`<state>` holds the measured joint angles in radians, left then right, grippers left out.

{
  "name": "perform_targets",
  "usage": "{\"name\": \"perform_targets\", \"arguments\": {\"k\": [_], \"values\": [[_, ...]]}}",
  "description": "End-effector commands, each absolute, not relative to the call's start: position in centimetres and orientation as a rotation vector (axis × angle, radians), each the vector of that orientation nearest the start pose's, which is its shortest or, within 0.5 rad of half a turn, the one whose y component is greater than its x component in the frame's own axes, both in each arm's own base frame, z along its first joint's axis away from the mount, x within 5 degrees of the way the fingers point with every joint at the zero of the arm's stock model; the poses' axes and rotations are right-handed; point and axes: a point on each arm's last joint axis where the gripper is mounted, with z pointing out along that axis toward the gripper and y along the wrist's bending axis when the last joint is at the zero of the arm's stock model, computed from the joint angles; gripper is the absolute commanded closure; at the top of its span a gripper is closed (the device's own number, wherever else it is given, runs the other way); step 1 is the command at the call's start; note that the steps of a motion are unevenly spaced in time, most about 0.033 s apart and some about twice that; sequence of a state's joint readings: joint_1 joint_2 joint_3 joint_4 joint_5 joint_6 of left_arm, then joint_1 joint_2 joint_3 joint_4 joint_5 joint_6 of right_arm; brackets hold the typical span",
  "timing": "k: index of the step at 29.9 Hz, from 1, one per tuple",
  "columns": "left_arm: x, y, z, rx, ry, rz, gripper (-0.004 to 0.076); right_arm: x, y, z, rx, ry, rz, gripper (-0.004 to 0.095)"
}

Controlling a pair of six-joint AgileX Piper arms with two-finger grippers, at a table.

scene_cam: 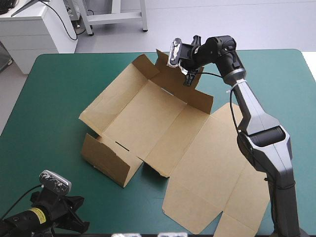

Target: Fold the box

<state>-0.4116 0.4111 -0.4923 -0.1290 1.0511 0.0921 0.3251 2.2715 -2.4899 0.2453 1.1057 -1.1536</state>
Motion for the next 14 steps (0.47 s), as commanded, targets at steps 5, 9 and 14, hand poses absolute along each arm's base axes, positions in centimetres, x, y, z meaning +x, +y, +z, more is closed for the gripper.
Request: {"name": "perform_targets", "arguments": {"k": [5, 9, 14], "values": [[5.2, -3.5, 27.4, 0.567, 2.345, -0.337, 0.0731, 44.3, 18.4, 41.0, -1.575, 1.461, -0.057, 0.0929], [5.2, -3.5, 27.4, 0.567, 2.345, -0.337, 0.0731, 43.3, 18.8, 41.8, -1.604, 1.429, -0.048, 0.0929], [5.2, -3.5, 27.4, 0.567, 2.344, -0.335, 0.0731, 42.3, 20.8, 42.5, -1.634, 1.334, -0.055, 0.0929]]}}
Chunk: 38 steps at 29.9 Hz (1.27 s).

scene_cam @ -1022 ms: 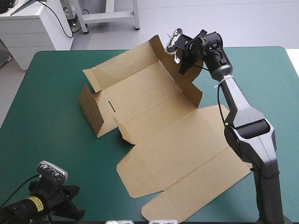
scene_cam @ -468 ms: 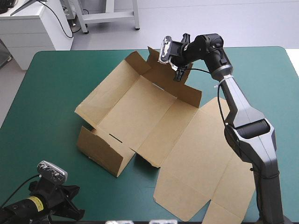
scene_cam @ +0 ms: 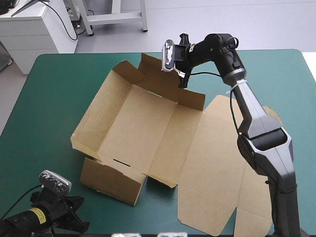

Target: Fold the box

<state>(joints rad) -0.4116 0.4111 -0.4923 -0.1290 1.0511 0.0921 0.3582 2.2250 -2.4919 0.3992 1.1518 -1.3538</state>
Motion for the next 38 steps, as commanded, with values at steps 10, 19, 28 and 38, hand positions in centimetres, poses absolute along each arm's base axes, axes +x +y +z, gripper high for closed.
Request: {"name": "perform_targets", "arguments": {"k": [10, 19, 28, 38], "values": [[5.1, -3.5, 27.2, 0.571, 2.359, -0.333, 0.0731, 40.1, 24.9, 42.4, -1.726, 1.224, -0.052, 0.0929], [5.0, -3.4, 26.8, 0.578, 2.383, -0.328, 0.0731, 38.8, 27.0, 42.5, -1.749, 1.169, -0.036, 0.0929], [5.0, -3.4, 26.8, 0.578, 2.383, -0.328, 0.0731, 38.9, 27.0, 41.8, -1.784, 1.191, -0.041, 0.0929], [5.0, -3.4, 26.8, 0.578, 2.383, -0.328, 0.0731, 39.2, 28.2, 39.6, -1.796, 1.256, -0.058, 0.0929]]}}
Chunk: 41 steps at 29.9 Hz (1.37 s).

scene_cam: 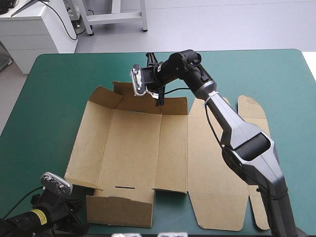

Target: Fold the box

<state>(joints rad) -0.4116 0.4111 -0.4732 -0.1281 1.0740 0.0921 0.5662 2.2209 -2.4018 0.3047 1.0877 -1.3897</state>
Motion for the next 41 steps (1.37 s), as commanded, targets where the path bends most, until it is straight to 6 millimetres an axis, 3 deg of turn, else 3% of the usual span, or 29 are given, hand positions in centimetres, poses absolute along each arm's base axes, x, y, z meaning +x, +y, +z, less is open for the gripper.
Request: {"name": "perform_targets", "arguments": {"k": [1, 6, 19, 21, 26, 29, 32, 34, 38, 40, 41], "values": [[5.0, -3.4, 26.8, 0.578, 2.383, -0.328, 0.0731, 39.1, 28.4, 39.7, -1.790, 1.249, -0.046, 0.0929], [5.0, -3.4, 26.8, 0.578, 2.383, -0.328, 0.0731, 38.2, 29.9, 40.1, -1.776, 1.181, -0.035, 0.0929], [5.0, -3.4, 26.8, 0.578, 2.383, -0.328, 0.0731, 38.2, 30.3, 40.5, -1.681, 1.224, 0.023, 0.0891], [5.0, -3.4, 26.8, 0.578, 2.383, -0.328, 0.0731, 38.3, 30.2, 40.4, -1.674, 1.246, 0.009, 0.0794], [5.0, -3.4, 26.8, 0.578, 2.383, -0.328, 0.0731, 38.4, 30.1, 40.4, -1.668, 1.266, -0.004, 0.0430], [5.0, -3.4, 26.8, 0.578, 2.383, -0.328, 0.0731, 38.4, 30.0, 40.4, -1.663, 1.276, 0.003, 0.0352], [5.0, -3.4, 26.8, 0.578, 2.383, -0.328, 0.0731, 38.3, 29.9, 40.3, -1.621, 1.359, 0.052, 0.0366], [5.0, -3.4, 26.8, 0.578, 2.383, -0.328, 0.0731, 38.3, 29.5, 40.3, -1.590, 1.441, 0.052, 0.0442], [5.0, -3.4, 26.8, 0.578, 2.383, -0.328, 0.0731, 38.2, 28.5, 40.4, -1.575, 1.548, -0.003, 0.0734], [5.0, -3.4, 26.8, 0.578, 2.383, -0.328, 0.0731, 38.0, 28.0, 40.8, -1.585, 1.567, -0.043, 0.0930], [5.0, -3.5, 26.8, 0.577, 2.383, -0.330, 0.0731, 37.8, 27.7, 41.1, -1.584, 1.573, -0.051, 0.0918]]}}
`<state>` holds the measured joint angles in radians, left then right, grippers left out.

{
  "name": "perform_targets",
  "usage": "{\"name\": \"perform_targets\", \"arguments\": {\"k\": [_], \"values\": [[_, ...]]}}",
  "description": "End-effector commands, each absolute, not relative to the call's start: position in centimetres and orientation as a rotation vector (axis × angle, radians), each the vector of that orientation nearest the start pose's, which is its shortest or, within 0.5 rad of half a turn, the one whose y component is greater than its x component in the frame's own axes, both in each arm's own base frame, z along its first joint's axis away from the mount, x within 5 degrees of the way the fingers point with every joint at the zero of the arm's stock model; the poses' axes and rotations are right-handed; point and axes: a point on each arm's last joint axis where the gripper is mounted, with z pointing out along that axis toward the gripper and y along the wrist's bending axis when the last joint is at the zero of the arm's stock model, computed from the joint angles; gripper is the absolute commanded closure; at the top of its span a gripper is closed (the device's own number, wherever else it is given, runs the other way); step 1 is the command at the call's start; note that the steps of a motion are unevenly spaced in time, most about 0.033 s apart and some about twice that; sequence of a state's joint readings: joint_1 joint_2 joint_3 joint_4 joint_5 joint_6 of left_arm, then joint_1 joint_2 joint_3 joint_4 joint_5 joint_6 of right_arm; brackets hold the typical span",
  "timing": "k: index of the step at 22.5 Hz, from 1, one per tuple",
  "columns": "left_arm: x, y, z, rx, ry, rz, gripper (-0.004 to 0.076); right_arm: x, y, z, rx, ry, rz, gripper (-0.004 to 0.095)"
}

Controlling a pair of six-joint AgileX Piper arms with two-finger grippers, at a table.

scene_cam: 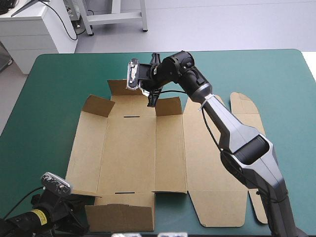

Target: Fold the box

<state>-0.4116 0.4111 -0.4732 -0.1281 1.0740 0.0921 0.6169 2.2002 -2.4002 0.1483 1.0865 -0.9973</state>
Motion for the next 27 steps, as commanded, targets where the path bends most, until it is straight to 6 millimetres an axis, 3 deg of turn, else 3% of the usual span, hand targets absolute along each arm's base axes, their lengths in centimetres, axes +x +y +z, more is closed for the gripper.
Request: {"name": "perform_targets", "arguments": {"k": [1, 8, 12, 16, 19, 21, 27], "values": [[5.0, -3.5, 26.8, 0.577, 2.383, -0.330, 0.0731, 37.6, 27.5, 41.4, -1.593, 1.579, -0.064, 0.0921], [5.0, -3.5, 26.8, 0.580, 2.383, -0.329, 0.0731, 37.1, 24.8, 43.8, -1.377, 1.742, -0.070, 0.0929], [5.0, -3.5, 26.8, 0.580, 2.383, -0.329, 0.0731, 37.2, 21.5, 44.8, -1.216, 1.918, -0.071, 0.0929], [5.1, -3.5, 27.4, 0.569, 2.350, -0.345, 0.0731, 37.3, 17.7, 46.4, -0.894, 2.072, -0.004, 0.0927], [5.3, -3.5, 30.5, 0.554, 2.259, -0.338, 0.0731, 37.2, 15.4, 47.6, -0.799, 2.079, -0.012, 0.0927], [5.7, -3.4, 32.7, 0.547, 2.226, -0.299, 0.0731, 37.1, 15.0, 47.9, -0.787, 2.077, -0.016, 0.0927], [10.5, -3.3, 38.9, 0.460, 2.182, -0.048, 0.0731, 37.2, 14.8, 47.9, -0.756, 2.088, -0.008, 0.0927]]}}
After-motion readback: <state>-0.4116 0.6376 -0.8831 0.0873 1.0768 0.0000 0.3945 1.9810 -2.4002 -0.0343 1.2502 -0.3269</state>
